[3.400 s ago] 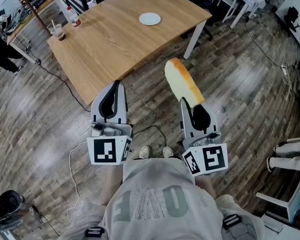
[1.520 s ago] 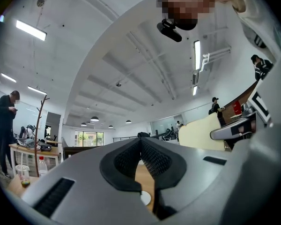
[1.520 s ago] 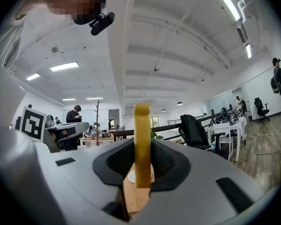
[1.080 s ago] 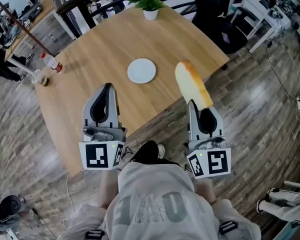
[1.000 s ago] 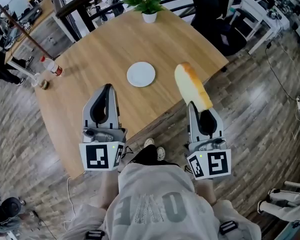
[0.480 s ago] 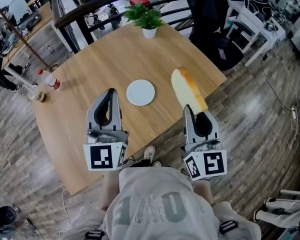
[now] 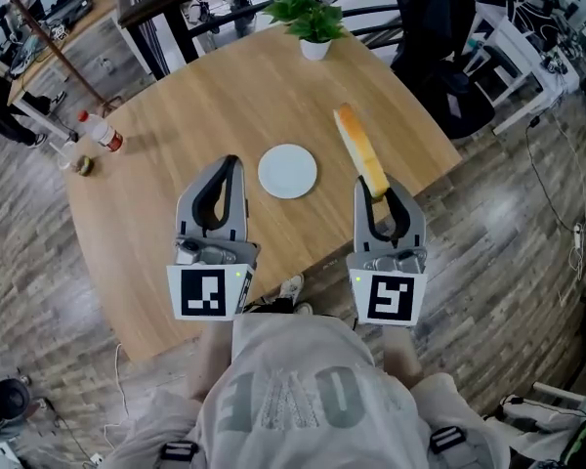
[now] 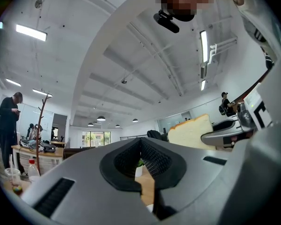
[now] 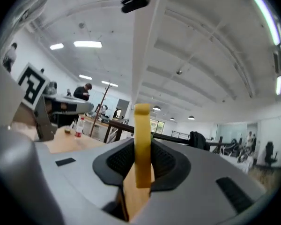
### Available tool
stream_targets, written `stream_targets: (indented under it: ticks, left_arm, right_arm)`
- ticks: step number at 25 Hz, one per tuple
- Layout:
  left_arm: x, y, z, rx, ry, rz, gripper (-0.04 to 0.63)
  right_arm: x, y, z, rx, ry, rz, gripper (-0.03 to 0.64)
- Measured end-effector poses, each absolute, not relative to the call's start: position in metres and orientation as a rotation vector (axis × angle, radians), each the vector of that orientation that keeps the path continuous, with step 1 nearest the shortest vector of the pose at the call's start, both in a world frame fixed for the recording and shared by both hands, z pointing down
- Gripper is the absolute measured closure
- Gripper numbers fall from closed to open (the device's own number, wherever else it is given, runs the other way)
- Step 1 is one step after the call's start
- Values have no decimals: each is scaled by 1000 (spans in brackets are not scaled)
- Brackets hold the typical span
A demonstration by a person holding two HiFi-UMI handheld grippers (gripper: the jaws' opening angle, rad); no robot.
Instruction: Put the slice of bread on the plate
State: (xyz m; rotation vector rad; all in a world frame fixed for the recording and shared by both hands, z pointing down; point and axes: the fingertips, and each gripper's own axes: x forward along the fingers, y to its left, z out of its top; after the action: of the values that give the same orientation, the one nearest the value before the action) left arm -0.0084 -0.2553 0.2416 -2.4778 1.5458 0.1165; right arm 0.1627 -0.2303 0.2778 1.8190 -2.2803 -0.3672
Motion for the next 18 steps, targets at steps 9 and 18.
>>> stream_targets:
  ticks: [9, 18]
  left_arm:
    - [-26, -269, 265, -2488, 1632, 89, 586]
    - [-48, -271, 309, -2481, 1762, -8, 586]
  right_arm:
    - [119, -293, 348, 1463, -1771, -846, 526]
    - [97, -339, 450, 1234, -1638, -874, 526]
